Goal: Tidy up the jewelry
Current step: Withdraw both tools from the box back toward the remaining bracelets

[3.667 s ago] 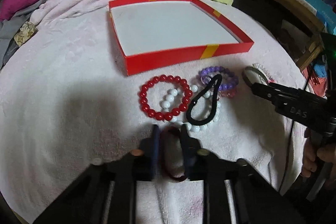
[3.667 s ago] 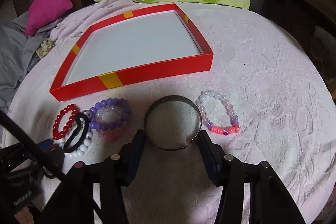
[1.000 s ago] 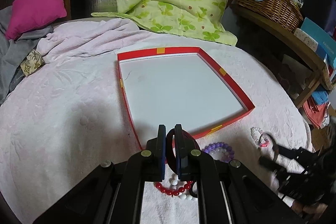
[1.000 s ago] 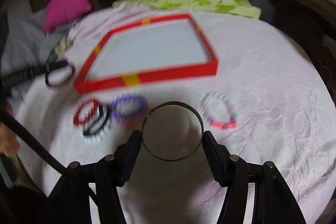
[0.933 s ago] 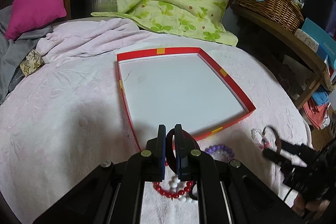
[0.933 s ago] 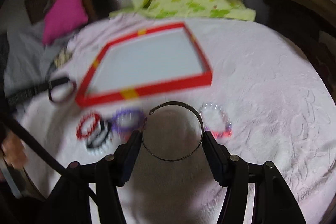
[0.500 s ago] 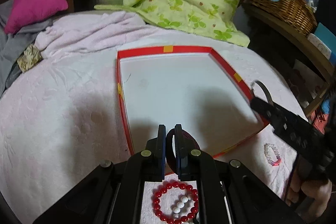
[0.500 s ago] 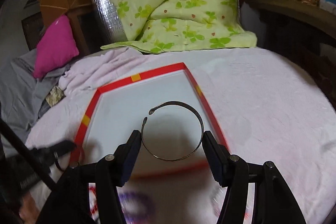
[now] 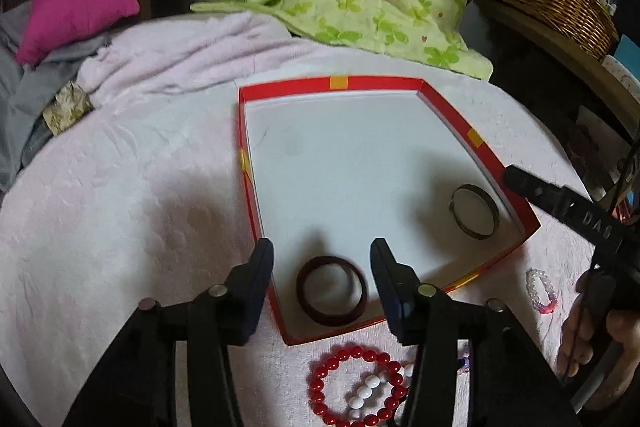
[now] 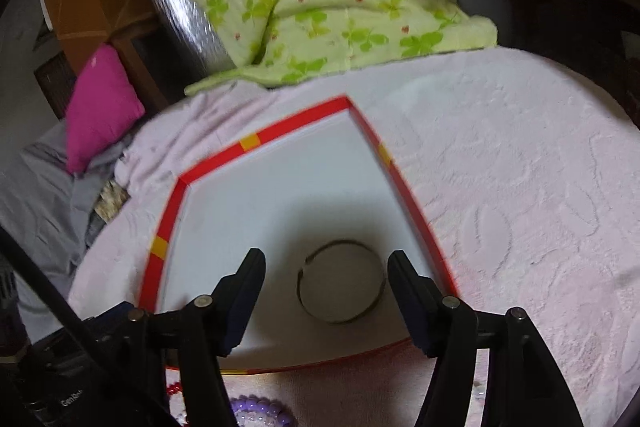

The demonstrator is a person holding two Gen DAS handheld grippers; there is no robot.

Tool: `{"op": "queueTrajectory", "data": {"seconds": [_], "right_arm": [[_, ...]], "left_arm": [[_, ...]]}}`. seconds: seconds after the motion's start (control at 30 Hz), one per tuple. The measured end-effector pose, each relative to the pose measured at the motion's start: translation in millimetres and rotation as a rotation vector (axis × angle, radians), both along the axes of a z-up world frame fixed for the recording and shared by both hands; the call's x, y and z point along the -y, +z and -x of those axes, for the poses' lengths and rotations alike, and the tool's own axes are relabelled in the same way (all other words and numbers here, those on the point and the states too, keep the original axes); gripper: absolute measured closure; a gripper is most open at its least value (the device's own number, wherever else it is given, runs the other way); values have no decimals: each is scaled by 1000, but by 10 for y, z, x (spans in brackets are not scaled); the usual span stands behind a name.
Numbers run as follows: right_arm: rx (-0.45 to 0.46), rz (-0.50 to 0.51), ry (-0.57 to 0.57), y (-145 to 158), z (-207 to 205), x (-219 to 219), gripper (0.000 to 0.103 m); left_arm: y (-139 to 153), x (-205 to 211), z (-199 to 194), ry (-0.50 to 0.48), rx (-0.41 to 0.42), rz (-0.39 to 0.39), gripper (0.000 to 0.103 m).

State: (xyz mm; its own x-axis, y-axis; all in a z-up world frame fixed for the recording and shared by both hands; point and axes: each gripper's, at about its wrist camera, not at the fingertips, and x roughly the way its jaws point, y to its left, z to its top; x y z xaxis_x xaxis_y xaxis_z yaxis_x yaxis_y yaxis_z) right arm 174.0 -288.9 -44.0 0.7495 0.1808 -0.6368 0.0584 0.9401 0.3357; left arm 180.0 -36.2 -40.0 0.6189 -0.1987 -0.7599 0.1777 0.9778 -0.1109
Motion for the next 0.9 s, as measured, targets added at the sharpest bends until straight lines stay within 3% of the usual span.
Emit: {"op": "queueTrajectory", "data": {"seconds": [0.03, 0.17, 0.23, 0.27, 0.4, 0.53, 0.9], "right_arm": [[10, 1, -18, 21, 25, 45, 35], [-13, 17, -133, -25, 57, 281, 37], [-48, 24, -149, -117, 25, 354, 57], [-82, 43, -157, -181, -9, 369, 73], [-131, 63, -140, -326, -60, 366, 90], [-141, 148, -130, -280, -8, 241, 92], [-140, 141, -131, -189, 289, 203, 95]], "left_arm": [[14, -27, 13, 10, 7, -5, 41], [20, -167, 1, 56, 12, -37, 41], [13, -261, -16, 81, 6, -41, 41], [6, -303, -16, 90, 3, -45, 41], [-60, -440, -41, 121, -25, -86, 41], [-98, -536, -36, 136, -43, -101, 41], [-63, -575, 209, 88, -25, -152, 41]]}}
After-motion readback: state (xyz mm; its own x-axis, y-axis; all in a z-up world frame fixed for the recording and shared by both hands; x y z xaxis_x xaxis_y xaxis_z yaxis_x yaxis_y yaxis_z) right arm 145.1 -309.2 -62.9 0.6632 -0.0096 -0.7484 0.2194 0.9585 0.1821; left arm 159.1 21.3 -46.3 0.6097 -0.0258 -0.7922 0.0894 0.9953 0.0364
